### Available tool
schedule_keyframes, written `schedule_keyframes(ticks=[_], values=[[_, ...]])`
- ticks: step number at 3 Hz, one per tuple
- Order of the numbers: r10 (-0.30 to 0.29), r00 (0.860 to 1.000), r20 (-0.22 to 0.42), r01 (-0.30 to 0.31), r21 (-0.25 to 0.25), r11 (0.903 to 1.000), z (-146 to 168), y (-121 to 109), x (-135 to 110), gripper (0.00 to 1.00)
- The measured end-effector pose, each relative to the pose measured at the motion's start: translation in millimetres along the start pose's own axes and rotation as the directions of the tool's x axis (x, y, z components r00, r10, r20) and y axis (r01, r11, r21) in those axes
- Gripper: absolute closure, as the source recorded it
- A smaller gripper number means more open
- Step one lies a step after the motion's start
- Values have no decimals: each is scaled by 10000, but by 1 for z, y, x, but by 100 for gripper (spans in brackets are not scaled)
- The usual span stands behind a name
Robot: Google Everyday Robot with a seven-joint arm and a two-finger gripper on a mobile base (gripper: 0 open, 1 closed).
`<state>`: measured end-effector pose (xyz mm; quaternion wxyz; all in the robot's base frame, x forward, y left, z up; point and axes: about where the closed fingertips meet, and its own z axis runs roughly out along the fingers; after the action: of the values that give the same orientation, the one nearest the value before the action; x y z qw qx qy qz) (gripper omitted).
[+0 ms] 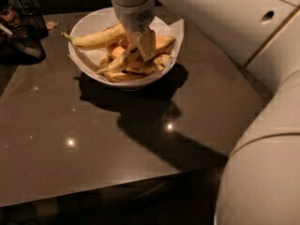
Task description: Pick banana from white bowl
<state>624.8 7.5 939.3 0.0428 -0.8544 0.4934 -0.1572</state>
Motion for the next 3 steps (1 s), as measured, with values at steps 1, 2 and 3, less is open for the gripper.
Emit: schedule_keyframes(ticks=[1, 2, 3], values=[[12, 10000, 15, -12, -69, 10000, 3, 0, 0, 69], [12, 10000, 15, -12, -69, 10000, 3, 0, 0, 92], [12, 10000, 16, -12, -68, 10000, 3, 0, 0, 100]])
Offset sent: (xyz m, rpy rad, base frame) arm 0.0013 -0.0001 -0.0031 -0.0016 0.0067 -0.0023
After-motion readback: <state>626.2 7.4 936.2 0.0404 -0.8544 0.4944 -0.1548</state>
